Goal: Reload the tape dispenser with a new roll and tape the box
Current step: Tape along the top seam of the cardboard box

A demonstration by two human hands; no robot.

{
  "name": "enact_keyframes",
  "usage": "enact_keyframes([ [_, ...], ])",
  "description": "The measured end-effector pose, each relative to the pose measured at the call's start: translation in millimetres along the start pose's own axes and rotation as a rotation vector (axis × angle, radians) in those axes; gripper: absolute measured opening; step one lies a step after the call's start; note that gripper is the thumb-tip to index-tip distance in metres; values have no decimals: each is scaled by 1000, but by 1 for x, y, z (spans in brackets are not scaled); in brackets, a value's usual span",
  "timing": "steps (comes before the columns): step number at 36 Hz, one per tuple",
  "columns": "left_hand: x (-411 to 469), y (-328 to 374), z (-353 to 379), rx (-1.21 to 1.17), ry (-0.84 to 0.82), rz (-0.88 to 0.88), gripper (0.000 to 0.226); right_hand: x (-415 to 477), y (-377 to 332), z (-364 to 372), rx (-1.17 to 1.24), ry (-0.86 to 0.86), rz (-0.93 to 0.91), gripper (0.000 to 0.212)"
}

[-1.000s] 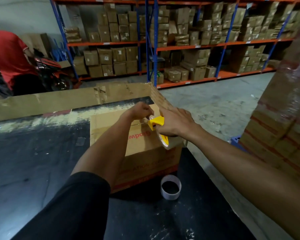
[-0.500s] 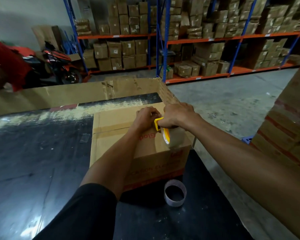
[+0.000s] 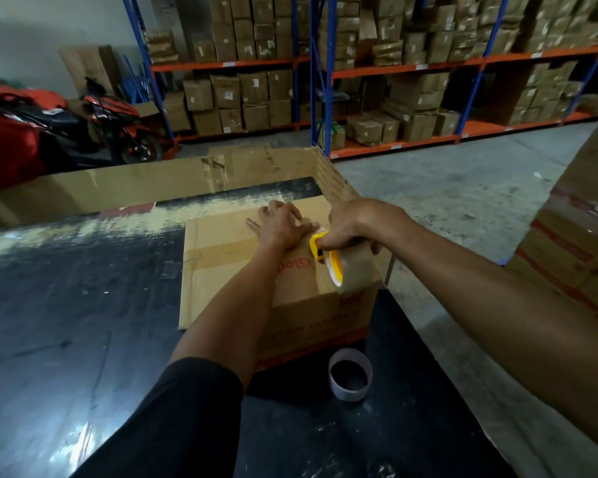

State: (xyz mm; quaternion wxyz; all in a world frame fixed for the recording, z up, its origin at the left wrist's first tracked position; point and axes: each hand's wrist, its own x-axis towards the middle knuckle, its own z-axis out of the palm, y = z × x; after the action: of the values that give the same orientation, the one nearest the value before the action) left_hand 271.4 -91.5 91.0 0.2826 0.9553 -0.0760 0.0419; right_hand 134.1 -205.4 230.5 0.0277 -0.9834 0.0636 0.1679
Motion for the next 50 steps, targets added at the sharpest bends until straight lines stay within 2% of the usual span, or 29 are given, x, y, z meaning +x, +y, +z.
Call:
enact_keyframes([
  [6,-6,4,-3,-49,-16,39,39,-17,3,-1,30,-11,4,38],
  [8,-10,4,-5,-121,7,125,36,-18,2,-2,39,6,6,40],
  [10,-19,2,-13,-88,-7,315,33,-20,0,-3,53,1,6,48],
  [12,-27,-3,-17,31,-145,529,38,-23,0,-3,66,-11,0,50],
  [14,-34,-7,-17,152,-328,603,43,-26,-1,-4,70,-15,-4,50],
  [18,-43,-11,-13,332,-377,534,53,-30,-3,-1,66,7,2,51],
  [22,-46,-6,-14,350,-386,513,54,-32,-2,4,47,24,10,53],
  [29,-43,-5,-11,371,-400,487,57,-44,4,3,4,-56,12,43],
  [33,-50,4,-12,451,-419,452,61,-52,2,3,6,-42,21,38],
  [37,-57,5,-15,420,-443,439,59,-53,-2,1,49,-32,28,54],
  [41,-64,0,-15,441,-411,469,54,-51,-4,0,80,-10,34,56],
  [44,-64,3,-14,485,-408,444,55,-51,-3,4,57,24,19,52],
  [50,-65,2,-13,460,-386,452,55,-67,8,14,12,-37,-22,37],
])
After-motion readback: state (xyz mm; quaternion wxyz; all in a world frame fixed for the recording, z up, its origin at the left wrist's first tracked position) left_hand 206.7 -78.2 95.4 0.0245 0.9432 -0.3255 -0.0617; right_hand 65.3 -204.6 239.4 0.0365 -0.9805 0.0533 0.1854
